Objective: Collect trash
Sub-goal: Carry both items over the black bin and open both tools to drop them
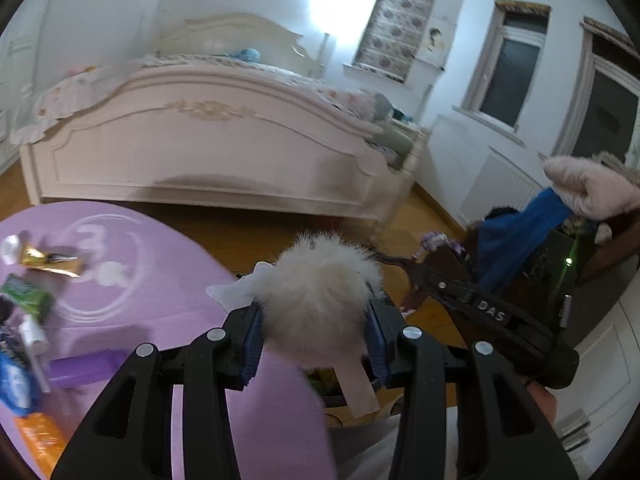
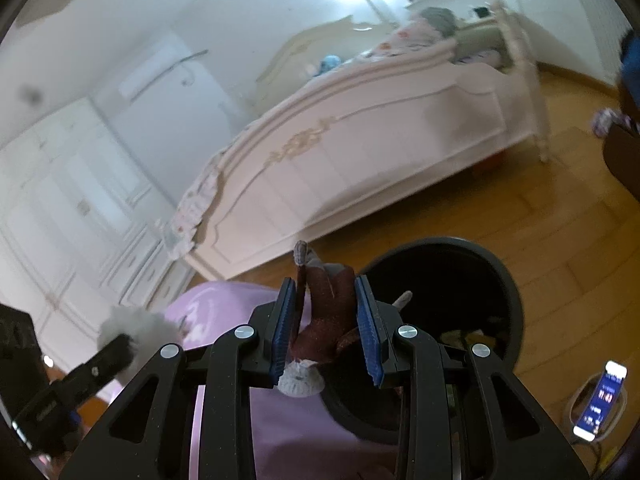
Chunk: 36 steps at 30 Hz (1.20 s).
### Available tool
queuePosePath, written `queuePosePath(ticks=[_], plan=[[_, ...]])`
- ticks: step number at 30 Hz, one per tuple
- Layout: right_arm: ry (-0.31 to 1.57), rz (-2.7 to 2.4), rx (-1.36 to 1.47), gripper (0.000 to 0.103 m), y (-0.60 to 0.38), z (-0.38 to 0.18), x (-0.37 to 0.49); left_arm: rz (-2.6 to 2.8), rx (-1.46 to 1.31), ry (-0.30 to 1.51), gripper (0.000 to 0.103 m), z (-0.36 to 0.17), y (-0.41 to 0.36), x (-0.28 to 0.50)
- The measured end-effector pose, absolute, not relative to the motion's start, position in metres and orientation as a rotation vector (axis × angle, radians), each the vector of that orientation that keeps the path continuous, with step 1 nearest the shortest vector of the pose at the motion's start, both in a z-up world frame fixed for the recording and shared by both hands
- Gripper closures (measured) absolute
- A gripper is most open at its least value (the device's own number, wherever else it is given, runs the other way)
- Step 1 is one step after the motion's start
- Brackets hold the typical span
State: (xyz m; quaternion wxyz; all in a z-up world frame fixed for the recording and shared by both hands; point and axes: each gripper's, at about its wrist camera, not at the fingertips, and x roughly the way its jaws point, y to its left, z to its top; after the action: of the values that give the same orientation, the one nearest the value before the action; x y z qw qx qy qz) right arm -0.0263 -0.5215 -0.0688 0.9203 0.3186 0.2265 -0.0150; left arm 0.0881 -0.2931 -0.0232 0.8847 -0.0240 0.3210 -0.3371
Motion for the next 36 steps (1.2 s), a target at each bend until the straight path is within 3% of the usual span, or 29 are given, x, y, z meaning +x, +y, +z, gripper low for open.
queuePosePath(ticks=[13, 33, 34, 36], plan=[[0.464, -0.082, 0.728, 0.072, -0.55, -0.093, -0.003, -0.731, 0.049, 0.72, 0.06, -0.051, -0.36, 0.105], [0.573, -0.129, 0.713, 0.072, -0.547, -0.111, 0.038, -0.701, 0.065, 0.786, 0.057, -0.075, -0.377, 0.138], [0.57, -0.129, 0.72, 0.07, -0.547, -0.111, 0.038, -0.698, 0.066, 0.789, 0.057, -0.075, -0.378, 0.139], [0.554, -0.129, 0.74, 0.045, -0.549, -0.112, 0.036, -0.687, 0.067, 0.794, 0.049, -0.076, -0.377, 0.142]])
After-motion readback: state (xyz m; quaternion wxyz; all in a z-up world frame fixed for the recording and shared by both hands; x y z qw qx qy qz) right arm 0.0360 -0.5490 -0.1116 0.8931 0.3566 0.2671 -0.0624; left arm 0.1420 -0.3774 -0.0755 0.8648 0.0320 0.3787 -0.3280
